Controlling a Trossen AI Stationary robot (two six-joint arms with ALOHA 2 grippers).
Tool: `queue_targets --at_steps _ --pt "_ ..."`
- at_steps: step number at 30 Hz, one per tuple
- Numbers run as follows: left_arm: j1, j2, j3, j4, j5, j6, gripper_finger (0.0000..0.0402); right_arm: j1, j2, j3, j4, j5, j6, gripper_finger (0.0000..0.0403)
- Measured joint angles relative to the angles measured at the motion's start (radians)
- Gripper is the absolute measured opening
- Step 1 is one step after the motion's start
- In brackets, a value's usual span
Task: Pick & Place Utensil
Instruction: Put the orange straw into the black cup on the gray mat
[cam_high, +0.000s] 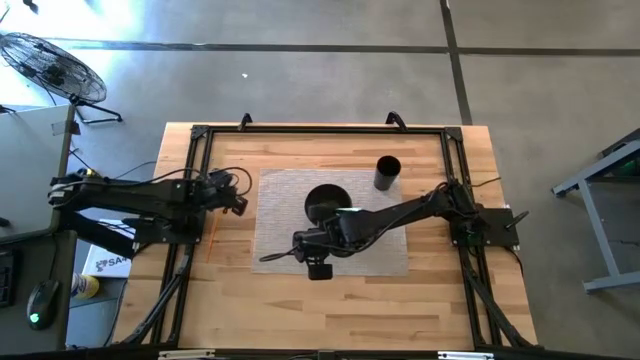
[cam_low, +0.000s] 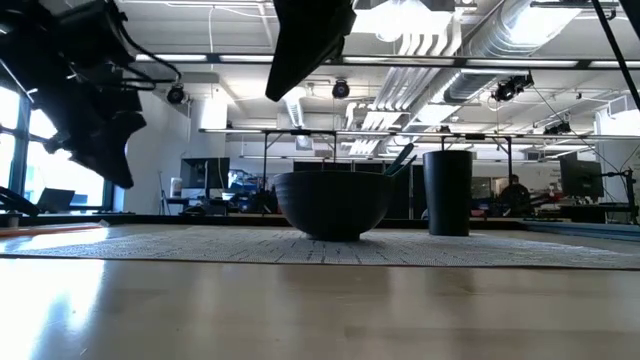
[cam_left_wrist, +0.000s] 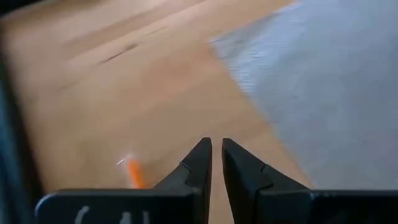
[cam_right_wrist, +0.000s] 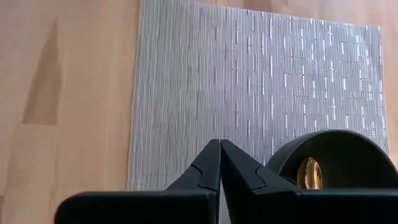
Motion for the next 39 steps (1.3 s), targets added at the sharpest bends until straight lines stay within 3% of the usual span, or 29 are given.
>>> queue_targets --at_steps 8,23,33,39 --pt "0.145 0.029 -0.054 -0.069 -0.004 -0.173 0.0035 0.003 0.000 0.000 0.002 0.012 0.017 0.0002" --pt "0.264 0.040 -0.126 -0.015 0.023 -0.167 0.0037 0.019 0.000 0.000 0.024 0.010 0.027 0.0001" --pt "0.263 0.040 -0.126 0.032 0.061 -0.102 0.0118 0.019 0.000 0.000 0.024 0.011 0.028 0.0002" --pt "0.263 0.045 -0.126 0.027 0.099 -0.128 0.0129 0.019 0.000 0.000 0.024 0.012 0.030 0.0003"
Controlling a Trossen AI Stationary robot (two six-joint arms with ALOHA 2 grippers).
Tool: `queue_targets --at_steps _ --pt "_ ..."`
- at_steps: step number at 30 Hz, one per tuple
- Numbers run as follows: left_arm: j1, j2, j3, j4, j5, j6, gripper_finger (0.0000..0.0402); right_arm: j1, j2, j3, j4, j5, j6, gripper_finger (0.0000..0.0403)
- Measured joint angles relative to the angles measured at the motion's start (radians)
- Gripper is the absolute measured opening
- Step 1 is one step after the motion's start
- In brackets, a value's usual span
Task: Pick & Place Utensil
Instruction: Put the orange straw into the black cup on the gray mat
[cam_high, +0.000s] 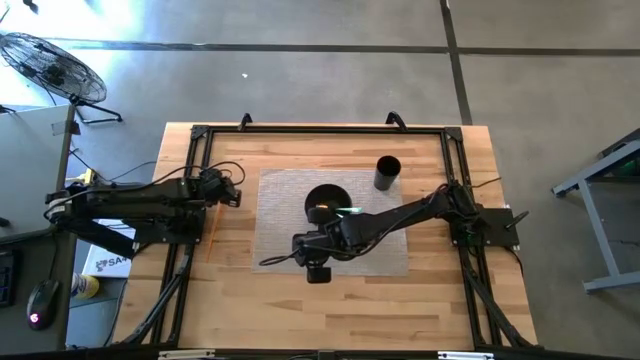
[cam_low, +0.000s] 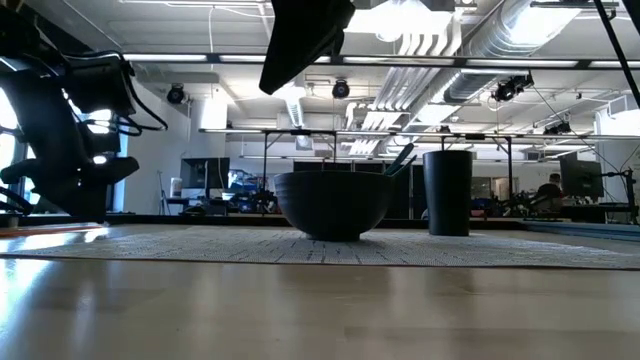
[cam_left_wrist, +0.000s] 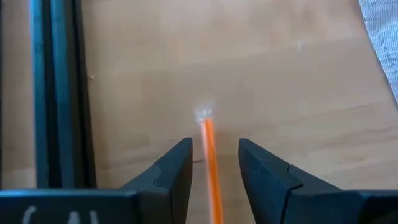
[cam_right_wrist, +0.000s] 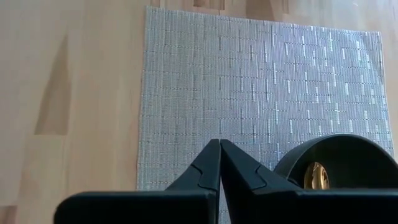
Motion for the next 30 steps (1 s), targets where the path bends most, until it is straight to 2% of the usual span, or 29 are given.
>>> queue_targets --at_steps 11,16,21,25,30 --pt "-0.001 0.151 0.005 0.041 0.014 -0.009 0.0119 0.000 0.000 0.000 0.007 0.000 0.018 0.0003" --pt "-0.001 0.182 0.005 0.055 0.019 0.038 0.0078 0.005 0.000 0.001 -0.052 0.020 -0.006 0.0002" --pt "-0.001 0.181 0.005 0.060 0.018 0.067 0.0027 0.005 0.000 -0.001 -0.148 0.034 0.039 0.0002" --pt "-0.001 0.181 0.024 0.053 -0.002 0.121 0.0004 0.018 -0.001 -0.039 -0.135 0.091 0.054 0.0001" --pt "-0.005 0.172 0.056 0.054 -0.017 0.186 0.0004 0.040 -0.001 -0.116 0.027 0.079 0.067 0.0001"
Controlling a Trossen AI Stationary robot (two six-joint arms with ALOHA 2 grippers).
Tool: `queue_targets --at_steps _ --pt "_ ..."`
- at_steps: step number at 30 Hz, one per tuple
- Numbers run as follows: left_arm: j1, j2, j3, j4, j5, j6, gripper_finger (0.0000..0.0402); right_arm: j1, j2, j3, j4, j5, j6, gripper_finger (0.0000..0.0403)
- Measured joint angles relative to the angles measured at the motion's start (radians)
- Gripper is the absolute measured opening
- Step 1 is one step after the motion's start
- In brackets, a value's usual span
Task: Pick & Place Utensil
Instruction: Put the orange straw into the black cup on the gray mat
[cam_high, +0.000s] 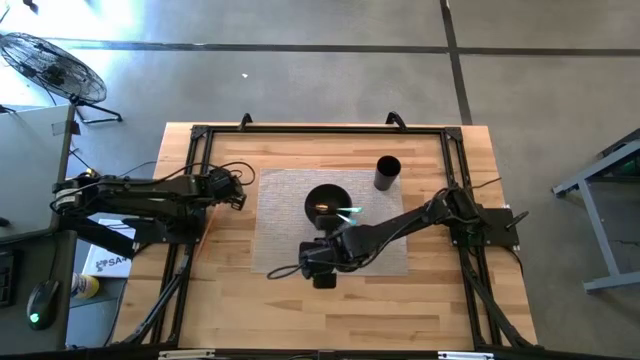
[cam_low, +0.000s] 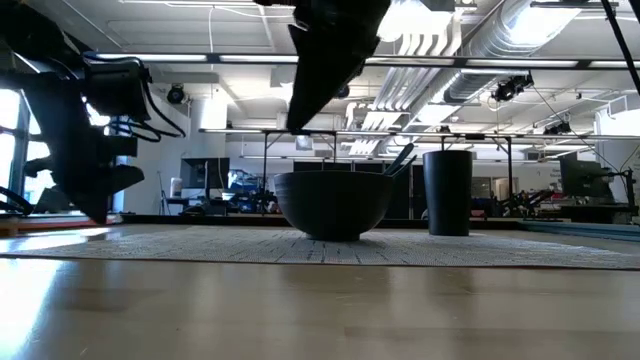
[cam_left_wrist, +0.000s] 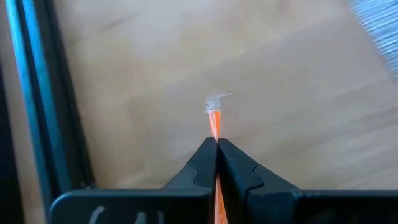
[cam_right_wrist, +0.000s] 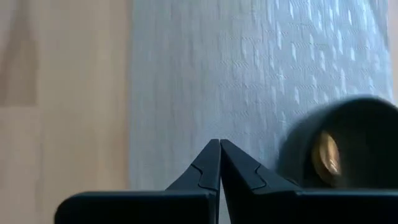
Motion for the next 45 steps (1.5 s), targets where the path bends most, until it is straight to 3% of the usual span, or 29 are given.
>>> queue_targets --at_steps 3,9,20,25,31,34,45 --pt "-0.036 -0.021 0.001 0.027 -0.021 0.006 0.0002 0.019 0.000 -0.042 0.178 0.038 -0.015 0.0002" --pt "-0.138 -0.134 0.002 0.243 -0.030 0.094 0.0001 0.048 0.000 -0.132 0.505 0.115 -0.076 0.0001" --pt "-0.391 -0.341 0.003 0.559 -0.014 0.220 0.0001 0.000 0.000 -0.179 0.628 0.312 -0.074 0.0038" --pt "-0.505 -0.388 0.003 0.709 0.033 0.320 0.0001 -0.048 0.000 -0.178 0.779 0.170 -0.089 0.0080" --pt "-0.631 -0.390 0.003 0.861 0.071 0.461 0.0001 -0.097 0.000 -0.178 0.893 0.142 -0.097 0.0136" --pt "-0.675 -0.390 0.003 0.899 0.072 0.528 0.0001 -0.124 0.000 -0.178 0.977 0.053 -0.097 0.0156" --pt "-0.742 -0.367 0.004 0.990 0.071 0.631 0.0001 -0.196 0.000 -0.178 1.193 -0.213 -0.105 0.0164"
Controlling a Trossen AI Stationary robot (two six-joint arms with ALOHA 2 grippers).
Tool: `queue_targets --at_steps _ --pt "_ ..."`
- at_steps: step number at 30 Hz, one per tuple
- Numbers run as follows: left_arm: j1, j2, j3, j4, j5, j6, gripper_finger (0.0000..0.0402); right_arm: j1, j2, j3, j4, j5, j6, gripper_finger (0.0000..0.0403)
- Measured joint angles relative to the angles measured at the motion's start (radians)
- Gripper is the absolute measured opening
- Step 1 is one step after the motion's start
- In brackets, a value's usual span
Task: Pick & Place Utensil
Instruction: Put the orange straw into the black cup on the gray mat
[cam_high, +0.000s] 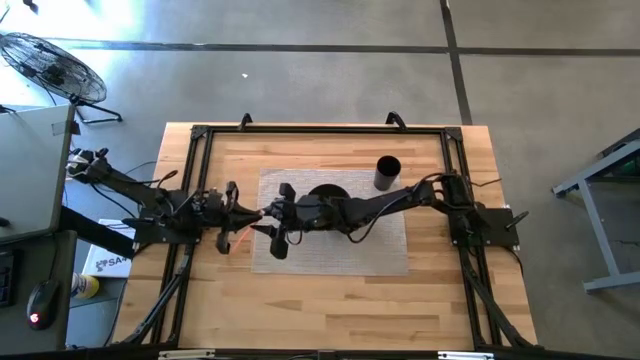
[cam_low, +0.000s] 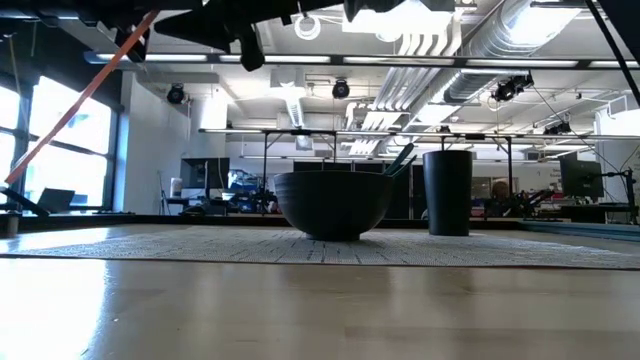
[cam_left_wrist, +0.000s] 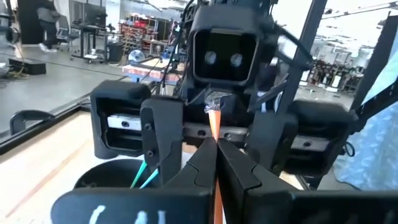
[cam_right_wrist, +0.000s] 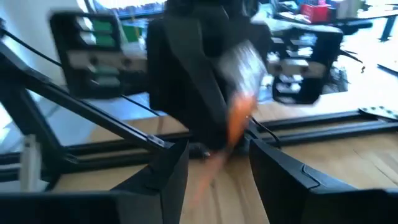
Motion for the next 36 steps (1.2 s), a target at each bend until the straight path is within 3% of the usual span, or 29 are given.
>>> queue_targets --at_steps 8,26,36 --pt "0.000 0.002 0.000 0.010 -0.001 0.000 0.0001 -0.003 0.000 0.000 0.014 -0.003 -0.026 0.0135" --pt "0.000 0.003 0.000 0.005 0.000 0.000 0.0003 -0.003 0.000 0.000 0.010 -0.027 -0.025 0.0006" --pt "0.000 -0.019 0.001 -0.053 0.018 0.000 0.0103 0.001 -0.015 0.002 -0.079 -0.026 0.008 0.0003"
